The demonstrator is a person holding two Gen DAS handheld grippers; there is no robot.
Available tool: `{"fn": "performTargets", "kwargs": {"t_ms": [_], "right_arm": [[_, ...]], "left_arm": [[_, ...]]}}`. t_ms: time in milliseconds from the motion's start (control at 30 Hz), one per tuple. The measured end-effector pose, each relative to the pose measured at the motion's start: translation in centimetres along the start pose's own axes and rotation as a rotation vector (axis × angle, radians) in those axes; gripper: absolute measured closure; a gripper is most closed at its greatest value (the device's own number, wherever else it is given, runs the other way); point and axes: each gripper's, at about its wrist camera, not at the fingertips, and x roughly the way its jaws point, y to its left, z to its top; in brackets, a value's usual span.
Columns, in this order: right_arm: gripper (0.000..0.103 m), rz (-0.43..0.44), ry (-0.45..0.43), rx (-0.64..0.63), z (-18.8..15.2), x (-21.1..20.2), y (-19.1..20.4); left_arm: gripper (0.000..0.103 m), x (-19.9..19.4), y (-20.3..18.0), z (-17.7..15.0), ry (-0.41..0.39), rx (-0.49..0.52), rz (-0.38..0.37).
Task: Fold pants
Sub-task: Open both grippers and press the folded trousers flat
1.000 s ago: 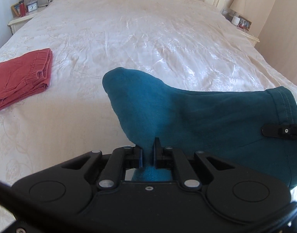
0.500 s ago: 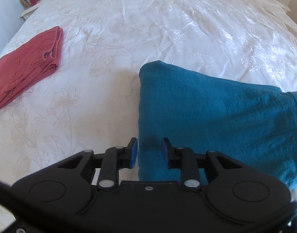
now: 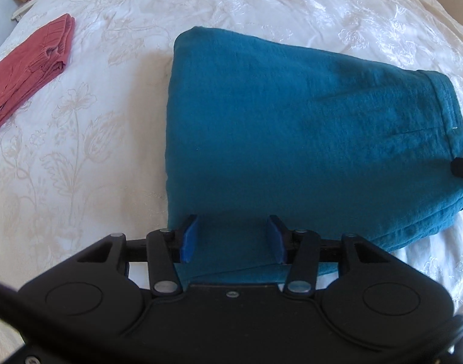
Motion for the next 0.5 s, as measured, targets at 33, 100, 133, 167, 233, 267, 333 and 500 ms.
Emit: {"fn": "performTargets", "kwargs": {"t_ms": [33,100,133,167,233,267,333,500], "right_arm": [[0.064,0.009,-0.007,0.01,-0.1,-0.5,-0.1],[0.063,0.014,-0.028,0.004,-0.4,-1.8,0.2],[0.062,0.019,-0.035,0.004,-0.6,-2.4,0.4],[0.062,0.021,-0.038,0.011,-0.7,-3.0,0.4],[0.06,0.029,-0.057,0.031,-1.1,-4.1,0.4],[0.06,0.031,-0.065,0.036,-1.3,-4.6,0.5],[0.06,0.042,-0.08,0.044,-1.7,-5.7,0.5],[0.06,0.06,-0.141,0.032,-2.1,-9.2,1.3]], "left_arm": [[0.047,-0.4,0.2,0.0,-0.007,-0.011,-0.003],[0.047,-1.5,0.3,-0.1,-0.031,-0.024,-0.011],[0.046,-2.2,0.4,-0.1,-0.041,-0.027,-0.011],[0.046,-2.9,0.4,-0.1,-0.051,-0.03,-0.009],[0.043,-4.4,0.4,-0.1,-0.078,-0.04,-0.015],[0.042,-5.3,0.4,-0.2,-0.092,-0.048,-0.019],[0.041,-7.1,0.2,-0.2,-0.116,-0.061,-0.024],[0.038,-11.5,-1.0,0.2,-0.16,-0.064,-0.035]]}}
